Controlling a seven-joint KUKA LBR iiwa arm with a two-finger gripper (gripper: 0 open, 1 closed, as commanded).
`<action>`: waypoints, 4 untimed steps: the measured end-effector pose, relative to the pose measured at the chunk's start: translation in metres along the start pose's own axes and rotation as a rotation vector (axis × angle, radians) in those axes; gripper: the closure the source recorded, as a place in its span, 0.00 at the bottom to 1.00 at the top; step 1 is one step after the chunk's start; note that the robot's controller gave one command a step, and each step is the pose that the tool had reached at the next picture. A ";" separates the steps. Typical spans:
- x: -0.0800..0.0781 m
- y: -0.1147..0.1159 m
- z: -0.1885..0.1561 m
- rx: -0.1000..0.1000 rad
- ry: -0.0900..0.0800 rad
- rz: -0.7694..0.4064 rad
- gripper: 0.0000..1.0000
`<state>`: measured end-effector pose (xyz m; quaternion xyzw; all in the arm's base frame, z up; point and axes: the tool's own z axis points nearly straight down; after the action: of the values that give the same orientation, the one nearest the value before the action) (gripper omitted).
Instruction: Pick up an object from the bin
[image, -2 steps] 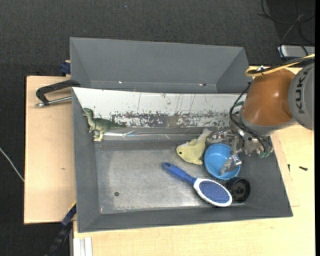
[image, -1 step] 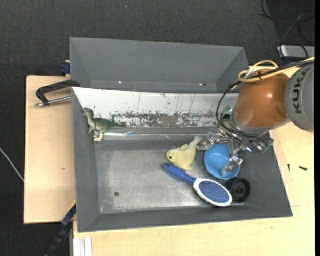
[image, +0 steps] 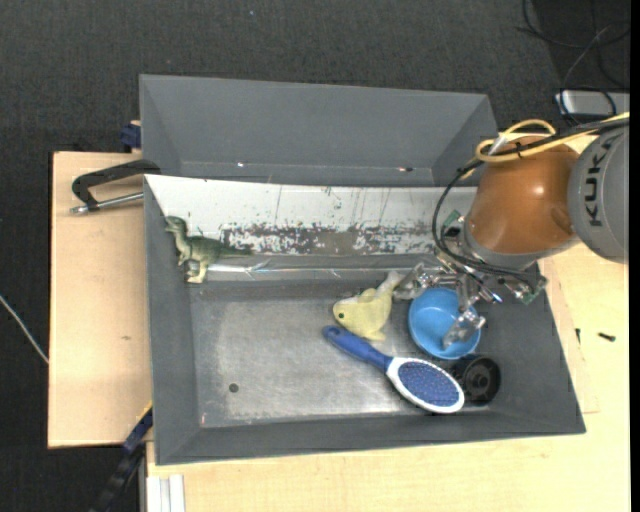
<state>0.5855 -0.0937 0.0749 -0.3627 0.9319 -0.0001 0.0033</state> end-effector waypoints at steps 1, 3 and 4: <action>-0.002 0.000 -0.001 0.000 0.000 0.002 0.00; -0.005 -0.003 -0.006 0.006 -0.002 0.004 1.00; -0.007 -0.005 -0.015 0.005 -0.001 0.007 1.00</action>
Offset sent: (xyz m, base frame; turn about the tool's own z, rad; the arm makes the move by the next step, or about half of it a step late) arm 0.0000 0.0000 0.0000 0.0000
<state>0.5940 -0.0932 0.0903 -0.3594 0.9332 -0.0023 0.0048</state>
